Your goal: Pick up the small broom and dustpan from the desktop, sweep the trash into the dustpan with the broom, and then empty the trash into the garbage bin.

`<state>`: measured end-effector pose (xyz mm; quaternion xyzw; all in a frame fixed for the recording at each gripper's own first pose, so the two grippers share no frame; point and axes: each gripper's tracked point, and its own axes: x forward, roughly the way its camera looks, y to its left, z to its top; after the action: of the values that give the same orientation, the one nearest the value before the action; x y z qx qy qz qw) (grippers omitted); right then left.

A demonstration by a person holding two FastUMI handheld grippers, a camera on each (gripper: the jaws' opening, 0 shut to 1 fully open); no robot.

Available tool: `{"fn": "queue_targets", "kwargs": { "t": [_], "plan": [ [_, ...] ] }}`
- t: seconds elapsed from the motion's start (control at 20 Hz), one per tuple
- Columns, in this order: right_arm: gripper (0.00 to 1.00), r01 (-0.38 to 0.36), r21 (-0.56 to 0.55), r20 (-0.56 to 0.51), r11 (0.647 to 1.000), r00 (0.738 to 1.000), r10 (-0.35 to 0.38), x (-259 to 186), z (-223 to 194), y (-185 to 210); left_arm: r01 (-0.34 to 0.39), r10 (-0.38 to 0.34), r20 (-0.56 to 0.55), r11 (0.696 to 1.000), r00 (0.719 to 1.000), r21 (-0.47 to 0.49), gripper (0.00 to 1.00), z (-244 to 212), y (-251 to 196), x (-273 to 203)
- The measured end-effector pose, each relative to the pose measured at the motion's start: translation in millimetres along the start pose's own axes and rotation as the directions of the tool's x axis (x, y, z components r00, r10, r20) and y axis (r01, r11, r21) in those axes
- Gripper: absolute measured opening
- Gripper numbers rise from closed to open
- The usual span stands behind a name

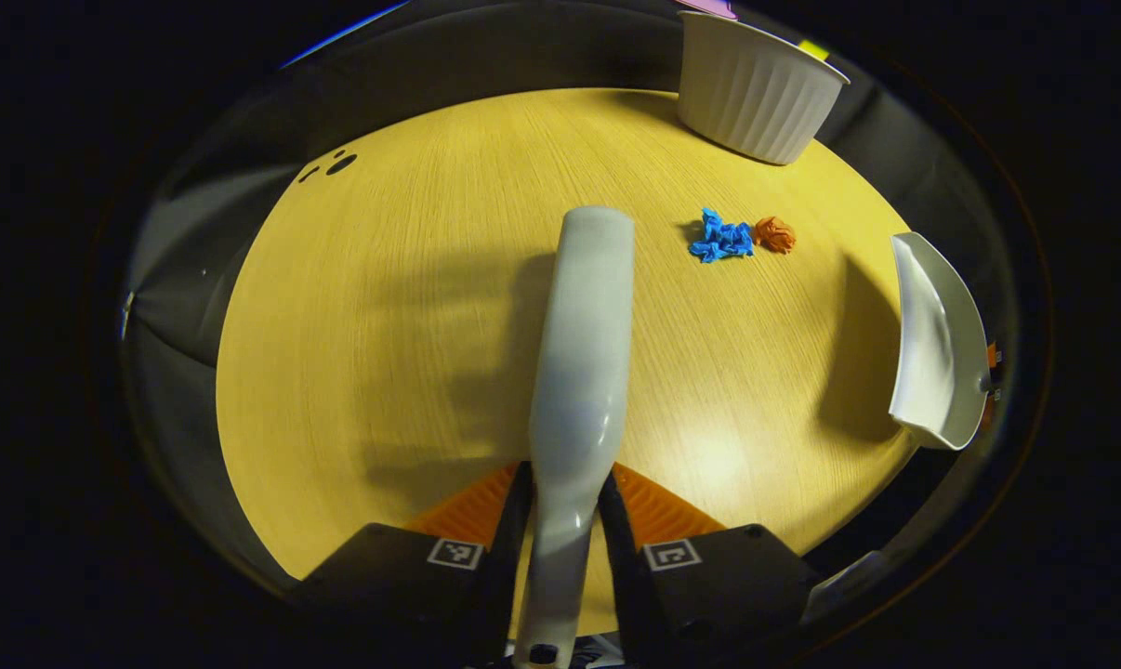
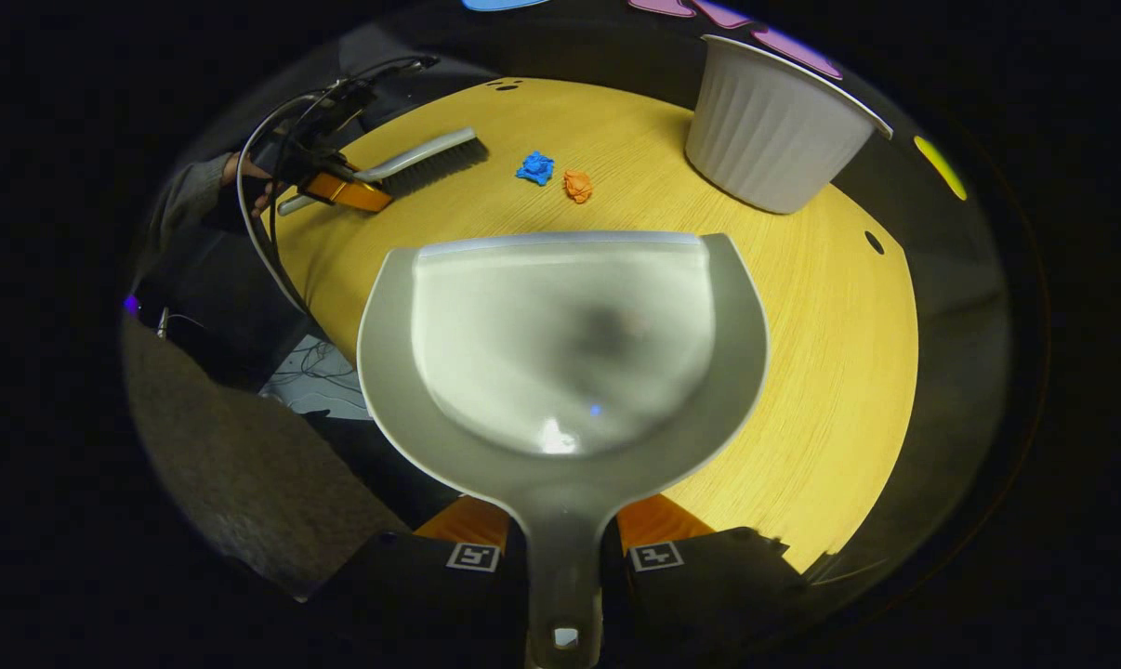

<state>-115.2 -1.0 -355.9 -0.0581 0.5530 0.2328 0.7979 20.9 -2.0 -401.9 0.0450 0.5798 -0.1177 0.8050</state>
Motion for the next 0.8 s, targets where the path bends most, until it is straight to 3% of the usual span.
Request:
{"fn": "queue_targets", "kwargs": {
  "t": [0.1,0.15,0.45,0.7,0.75,0.8],
  "plan": [
    [0.39,-0.011,-0.018,-0.024,1.000,1.000,0.011,1.7,-0.2,0.4,-0.012,0.012,-0.018,1.000,1.000,0.019,0.32,0.1,0.3,1.0],
    [0.39,-0.017,-0.027,-0.045,0.999,0.999,0.015,2.4,-1.0,0.4,-0.019,0.019,-0.026,1.000,0.999,0.025,0.30,1.7,-0.5,0.7],
    [0.36,-0.022,-0.026,-0.138,0.999,0.990,0.018,4.8,5.2,-6.6,-0.083,0.080,0.060,0.996,0.995,0.044,0.27,48.1,-2.6,-12.2],
    [0.36,-0.026,-0.035,-0.179,0.999,0.984,0.020,15.7,11.9,-15.9,-0.100,0.094,0.057,0.990,0.994,0.099,0.27,71.8,-11.6,-1.3],
    [0.32,-0.024,-0.041,-0.183,0.999,0.983,0.016,17.7,11.9,-17.8,-0.097,0.092,0.056,0.990,0.994,0.106,0.27,75.7,-15.4,2.0],
    [0.36,-0.024,-0.044,-0.186,0.999,0.982,0.016,19.1,11.7,-18.5,-0.093,0.087,0.055,0.989,0.995,0.114,0.27,79.1,-19.8,4.9]
  ]
}}
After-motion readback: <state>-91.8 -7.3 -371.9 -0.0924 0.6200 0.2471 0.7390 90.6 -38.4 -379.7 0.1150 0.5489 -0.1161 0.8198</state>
